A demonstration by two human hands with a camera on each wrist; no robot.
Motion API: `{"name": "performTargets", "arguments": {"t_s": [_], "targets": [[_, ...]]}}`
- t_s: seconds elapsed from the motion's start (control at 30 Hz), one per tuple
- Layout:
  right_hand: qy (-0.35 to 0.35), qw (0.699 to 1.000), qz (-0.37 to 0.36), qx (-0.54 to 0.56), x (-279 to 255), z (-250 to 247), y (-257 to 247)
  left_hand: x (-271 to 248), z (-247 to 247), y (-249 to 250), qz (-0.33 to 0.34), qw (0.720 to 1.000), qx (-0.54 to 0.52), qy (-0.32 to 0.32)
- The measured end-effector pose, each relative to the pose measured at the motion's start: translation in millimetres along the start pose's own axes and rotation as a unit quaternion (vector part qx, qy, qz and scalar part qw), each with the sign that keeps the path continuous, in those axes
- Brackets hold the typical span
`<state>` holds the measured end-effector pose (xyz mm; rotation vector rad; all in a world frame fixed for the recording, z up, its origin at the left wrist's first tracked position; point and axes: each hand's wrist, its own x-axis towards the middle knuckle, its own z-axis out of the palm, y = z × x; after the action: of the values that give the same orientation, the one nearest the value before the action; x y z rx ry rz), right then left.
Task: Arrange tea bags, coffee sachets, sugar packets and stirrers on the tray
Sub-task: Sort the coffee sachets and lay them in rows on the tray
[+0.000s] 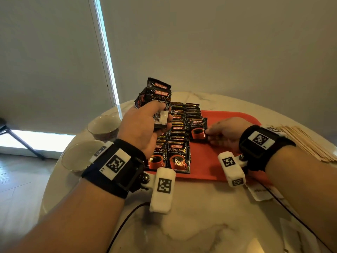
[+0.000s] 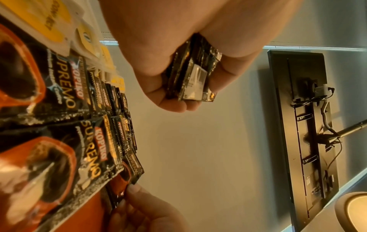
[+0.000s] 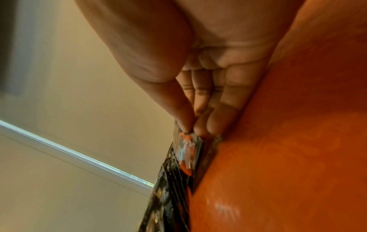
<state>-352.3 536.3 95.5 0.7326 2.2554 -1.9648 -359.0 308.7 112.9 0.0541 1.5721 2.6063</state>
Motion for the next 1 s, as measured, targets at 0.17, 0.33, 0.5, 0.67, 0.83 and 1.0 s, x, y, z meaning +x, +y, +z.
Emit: {"name": "performTargets", "arguments": {"t_s": [0.17, 0.33, 0.5, 0.67, 0.83, 1.0], "targets": [[-0.006, 1.0, 0.015, -0.027, 0.8, 2.0, -4.2, -0.5, 0.0, 1.1, -0.006, 1.0, 0.004, 0.002], [0.0, 0.999, 0.025, -0.032, 3.6, 0.9, -4.5, 1.2, -0.9, 0.9, -0.005, 1.0, 0.009, 0.006], [-0.006, 0.999, 0.024, -0.033, 7.0, -1.6, -2.2, 0.5, -0.7, 0.9, -0.01, 1.0, 0.018, -0.003], [-0.006, 0.999, 0.021, -0.03, 8.6, -1.2, -2.4, -1.2, -0.1, 0.3, -0.012, 1.0, 0.017, 0.001], [0.008, 1.0, -0.002, -0.024, 6.3, -1.3, -2.0, -2.2, 0.5, 1.1, -0.013, 1.0, 0.012, 0.003], [0.006, 1.0, -0.015, -0.017, 5.0, -0.2, -2.1, -4.8, 2.0, 0.8, -0.012, 1.0, 0.014, 0.002]]}}
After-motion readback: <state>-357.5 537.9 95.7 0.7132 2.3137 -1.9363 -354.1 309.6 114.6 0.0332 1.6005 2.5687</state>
